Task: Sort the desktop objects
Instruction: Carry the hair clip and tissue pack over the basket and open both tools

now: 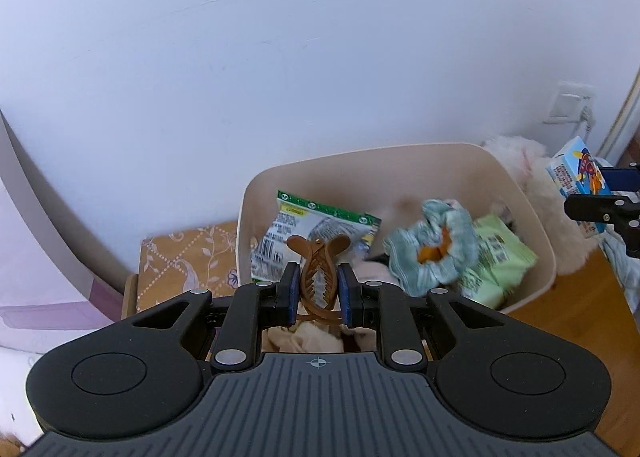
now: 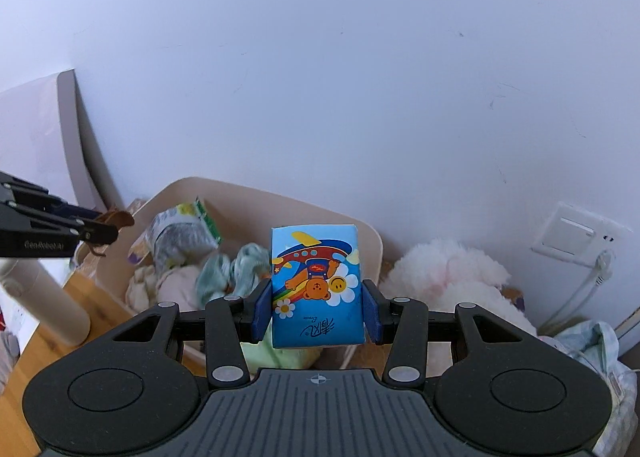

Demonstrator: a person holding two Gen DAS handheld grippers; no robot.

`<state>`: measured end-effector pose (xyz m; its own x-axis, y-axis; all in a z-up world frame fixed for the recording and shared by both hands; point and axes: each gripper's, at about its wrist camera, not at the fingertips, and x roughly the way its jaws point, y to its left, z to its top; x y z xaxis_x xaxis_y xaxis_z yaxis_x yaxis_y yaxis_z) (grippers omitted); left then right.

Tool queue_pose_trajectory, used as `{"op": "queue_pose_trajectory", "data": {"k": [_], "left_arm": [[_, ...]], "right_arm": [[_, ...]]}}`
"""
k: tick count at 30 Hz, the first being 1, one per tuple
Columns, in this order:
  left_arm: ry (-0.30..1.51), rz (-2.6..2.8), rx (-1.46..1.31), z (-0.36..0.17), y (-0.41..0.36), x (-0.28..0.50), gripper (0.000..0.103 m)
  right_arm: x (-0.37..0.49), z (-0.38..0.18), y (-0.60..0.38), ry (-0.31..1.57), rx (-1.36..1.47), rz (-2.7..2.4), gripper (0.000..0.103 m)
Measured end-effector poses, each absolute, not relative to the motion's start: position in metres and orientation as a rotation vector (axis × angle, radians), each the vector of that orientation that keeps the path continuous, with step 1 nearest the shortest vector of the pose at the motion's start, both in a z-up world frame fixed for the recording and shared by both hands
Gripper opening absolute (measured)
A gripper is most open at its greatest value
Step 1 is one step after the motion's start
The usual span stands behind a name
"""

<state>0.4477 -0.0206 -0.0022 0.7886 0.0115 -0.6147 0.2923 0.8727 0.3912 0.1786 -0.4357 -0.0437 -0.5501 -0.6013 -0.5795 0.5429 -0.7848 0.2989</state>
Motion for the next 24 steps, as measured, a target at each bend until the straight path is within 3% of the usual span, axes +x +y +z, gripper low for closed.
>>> {"op": "queue_pose_trajectory", "data": {"k": [22, 24], "left_arm": [[0.708, -0.112, 0.582, -0.067, -0.040, 0.489, 0.020], [0.704, -0.112, 0.585, -0.070, -0.040, 0.488, 0.025]], "right_arm": [[0.149, -0.097, -0.503, -0.024, 1.071, -2.313, 0.043], [0.149, -0.098, -0.503, -0.025, 1.077, -2.311, 0.049]]}}
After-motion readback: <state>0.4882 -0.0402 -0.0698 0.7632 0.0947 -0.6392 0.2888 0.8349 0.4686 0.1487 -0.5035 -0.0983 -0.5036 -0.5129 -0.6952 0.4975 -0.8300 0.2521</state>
